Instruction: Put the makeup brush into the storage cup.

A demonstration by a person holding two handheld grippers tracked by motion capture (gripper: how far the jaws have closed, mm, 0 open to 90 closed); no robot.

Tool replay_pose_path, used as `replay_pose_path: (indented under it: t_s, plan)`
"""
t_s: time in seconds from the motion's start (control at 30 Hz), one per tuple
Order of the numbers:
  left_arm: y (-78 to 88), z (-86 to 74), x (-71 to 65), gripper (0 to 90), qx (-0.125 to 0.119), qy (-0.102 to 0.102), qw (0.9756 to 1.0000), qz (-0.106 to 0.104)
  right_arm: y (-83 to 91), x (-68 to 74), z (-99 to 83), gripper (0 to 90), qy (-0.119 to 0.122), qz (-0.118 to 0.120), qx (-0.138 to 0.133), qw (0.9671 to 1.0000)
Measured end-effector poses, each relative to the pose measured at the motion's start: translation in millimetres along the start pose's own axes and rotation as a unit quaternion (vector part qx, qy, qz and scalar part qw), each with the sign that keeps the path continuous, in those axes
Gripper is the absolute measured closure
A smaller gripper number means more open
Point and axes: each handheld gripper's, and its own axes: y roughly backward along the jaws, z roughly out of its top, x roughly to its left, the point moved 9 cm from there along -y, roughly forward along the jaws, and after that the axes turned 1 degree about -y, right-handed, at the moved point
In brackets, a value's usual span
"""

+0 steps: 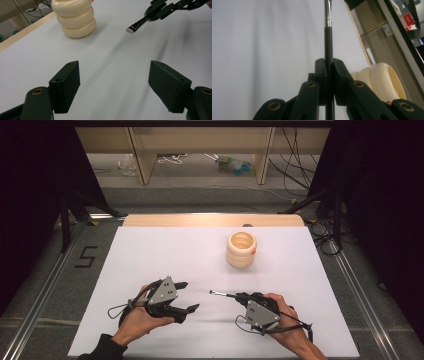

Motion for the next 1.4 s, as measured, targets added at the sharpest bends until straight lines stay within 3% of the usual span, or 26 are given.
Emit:
replay_pose_path:
  t_s: [0.07,0.13,0.33,0.6,0.9,1.07,1.27,1.4]
  plan:
    - [0.7,0.2,-0.3,25.0,-0.001,-0.006,1.0000,0.003,0.1,0.6,0.8,83.9,-0.007,0.005,-0.005,1.0000]
    - [0.7,3.4,-1.6,24.9,-0.016,0.003,0.9998,0.005,0.0,-1.2,1.0,83.9,-0.007,0.000,-0.008,0.9999]
    - [1.9,8.5,-4.2,24.8,-0.041,0.015,0.9990,0.009,1.7,-0.9,4.0,83.9,-0.050,0.013,-0.029,0.9982]
    - [1.4,10.7,-8.8,24.5,-0.050,0.008,0.9987,0.007,2.7,-2.1,7.7,83.9,-0.107,0.024,-0.059,0.9922]
    - [2.5,16.1,-12.1,24.5,-0.070,0.018,0.9974,0.002,2.8,-3.8,11.2,83.9,-0.145,0.031,-0.083,0.9855]
    - [1.4,17.4,-16.1,24.5,-0.076,0.033,0.9966,-0.007,2.6,-2.1,14.4,83.9,-0.172,0.045,-0.099,0.9790]
    - [2.4,22.6,-19.2,24.5,-0.090,0.037,0.9952,-0.012,1.1,1.4,20.0,83.9,-0.202,0.058,-0.119,0.9704]
    - [2.5,23.5,-21.3,24.5,-0.093,0.042,0.9947,-0.015,0.4,3.7,23.6,83.9,-0.213,0.065,-0.129,0.9663]
